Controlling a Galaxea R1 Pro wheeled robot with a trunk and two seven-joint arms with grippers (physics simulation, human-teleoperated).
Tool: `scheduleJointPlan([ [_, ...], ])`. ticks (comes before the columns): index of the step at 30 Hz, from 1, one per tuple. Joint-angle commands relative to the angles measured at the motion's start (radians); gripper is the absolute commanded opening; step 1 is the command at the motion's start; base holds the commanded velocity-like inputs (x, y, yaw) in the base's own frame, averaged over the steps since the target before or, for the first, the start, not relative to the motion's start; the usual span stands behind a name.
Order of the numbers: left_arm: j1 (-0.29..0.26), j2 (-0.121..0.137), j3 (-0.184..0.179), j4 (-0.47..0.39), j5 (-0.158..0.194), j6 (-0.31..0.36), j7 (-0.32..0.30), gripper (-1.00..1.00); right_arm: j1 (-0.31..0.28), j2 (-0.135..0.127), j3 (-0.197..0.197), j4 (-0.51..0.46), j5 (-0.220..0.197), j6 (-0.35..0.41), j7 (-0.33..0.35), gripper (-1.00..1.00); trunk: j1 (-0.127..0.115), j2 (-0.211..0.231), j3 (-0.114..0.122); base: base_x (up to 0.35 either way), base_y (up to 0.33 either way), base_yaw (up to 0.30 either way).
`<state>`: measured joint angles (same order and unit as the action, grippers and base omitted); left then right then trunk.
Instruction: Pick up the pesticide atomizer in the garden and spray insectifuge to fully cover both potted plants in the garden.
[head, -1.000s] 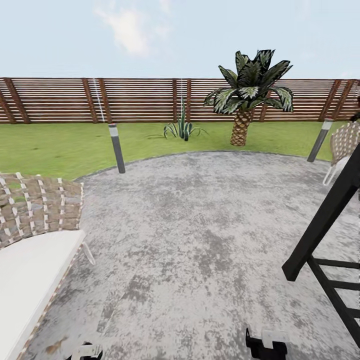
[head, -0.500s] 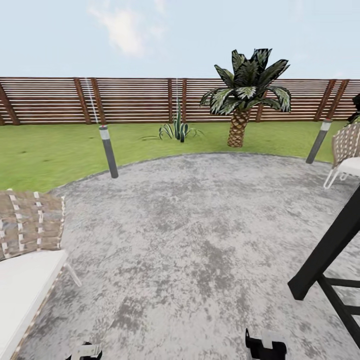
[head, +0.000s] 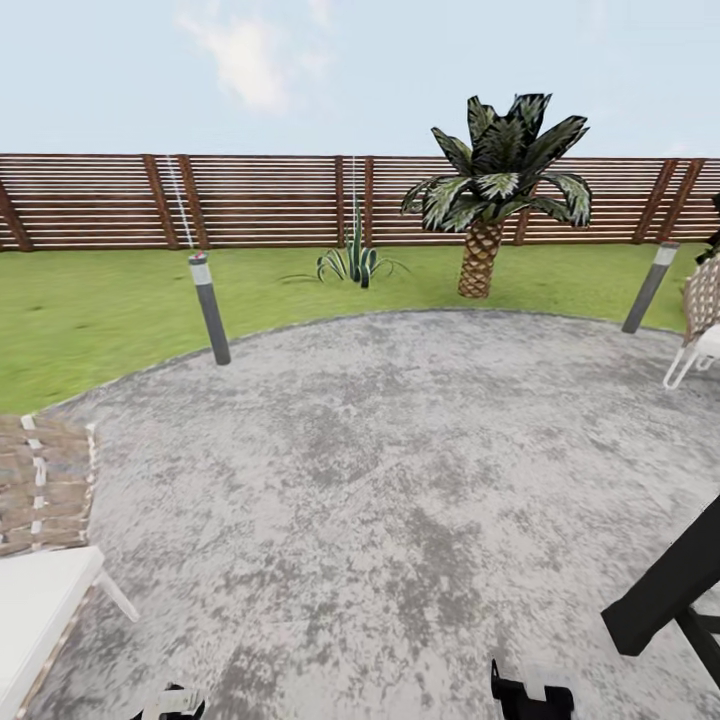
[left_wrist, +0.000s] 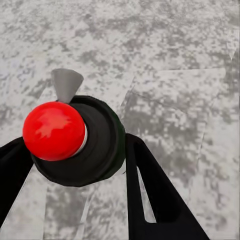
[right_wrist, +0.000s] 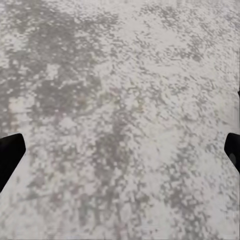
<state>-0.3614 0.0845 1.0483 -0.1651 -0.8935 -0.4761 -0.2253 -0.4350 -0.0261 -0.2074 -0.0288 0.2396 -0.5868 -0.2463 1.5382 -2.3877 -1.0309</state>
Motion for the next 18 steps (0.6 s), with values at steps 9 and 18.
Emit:
scheduleJointPlan([
  [9, -0.001, 0.0, 0.009, -0.001, -0.002, -0.002, -0.008, -1.0, -0.001, 0.0, -0.006, 0.0, 0.009, -0.002, -0.007, 1.0, 0.0, 0.0, -0.001, 0.34, 0.0, 0.0],
  [18, -0.001, 0.0, 0.009, -0.001, -0.002, -0.002, -0.008, -1.0, -0.001, 0.002, -0.006, 0.0, 0.009, -0.002, -0.007, 1.0, 0.0, 0.0, -0.001, 0.34, 0.0, 0.038],
])
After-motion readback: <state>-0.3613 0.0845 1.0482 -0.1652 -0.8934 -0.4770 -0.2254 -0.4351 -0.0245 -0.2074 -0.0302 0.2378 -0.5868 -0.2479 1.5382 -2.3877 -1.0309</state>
